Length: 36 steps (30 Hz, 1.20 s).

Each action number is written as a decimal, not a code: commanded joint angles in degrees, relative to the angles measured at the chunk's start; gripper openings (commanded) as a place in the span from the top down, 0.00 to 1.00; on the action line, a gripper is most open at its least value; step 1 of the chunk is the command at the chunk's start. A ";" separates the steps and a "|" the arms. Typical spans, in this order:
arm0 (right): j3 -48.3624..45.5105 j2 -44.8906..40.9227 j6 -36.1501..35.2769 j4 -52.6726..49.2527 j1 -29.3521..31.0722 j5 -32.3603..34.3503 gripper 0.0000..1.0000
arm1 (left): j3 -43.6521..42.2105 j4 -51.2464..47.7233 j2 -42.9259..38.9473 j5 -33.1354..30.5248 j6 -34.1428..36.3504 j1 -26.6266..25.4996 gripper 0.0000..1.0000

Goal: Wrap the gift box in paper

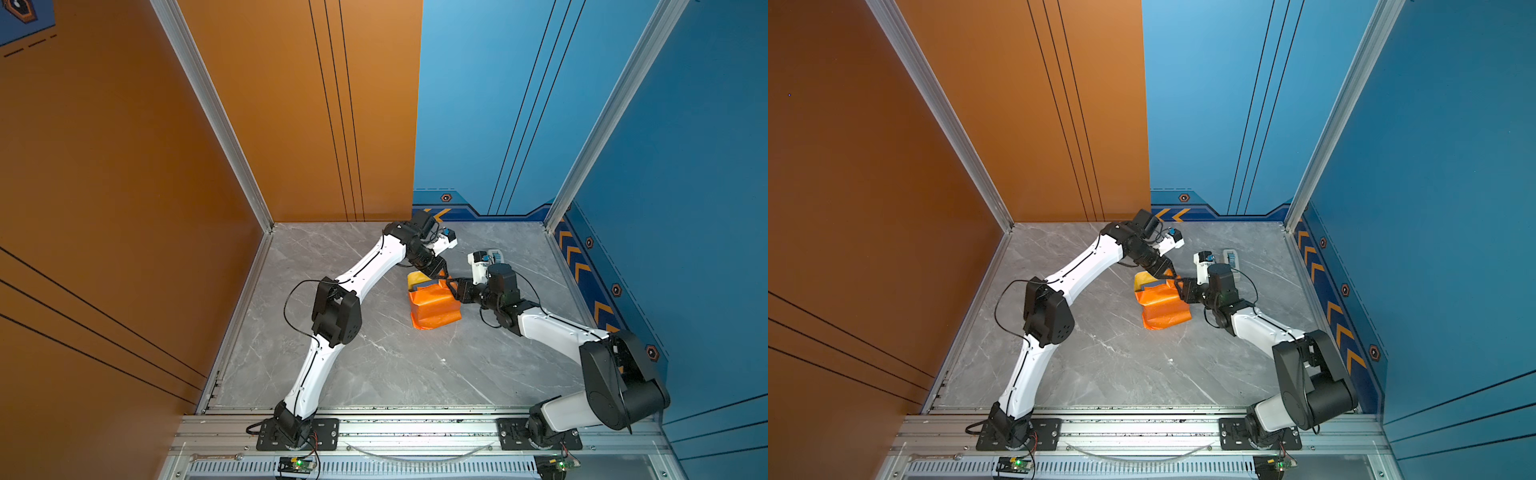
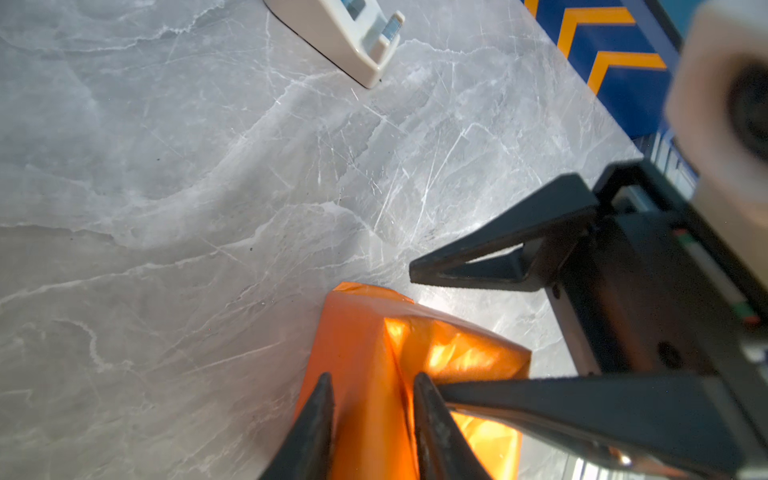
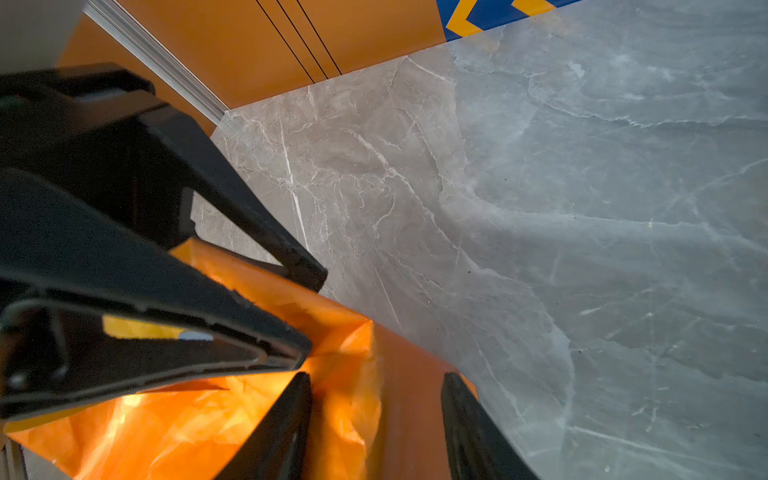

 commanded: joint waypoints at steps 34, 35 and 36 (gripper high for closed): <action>-2.67 0.47 -0.51 -14.22 0.04 -3.32 0.46 | 1.64 -3.16 0.97 -3.46 4.47 0.30 0.99; -2.44 0.28 0.23 -13.75 -0.46 -4.23 0.44 | 1.48 -3.16 0.85 -3.45 4.71 0.20 1.00; -2.11 0.07 0.85 -13.49 -0.88 -5.14 0.44 | 1.47 -3.17 0.66 -3.43 4.86 0.16 1.00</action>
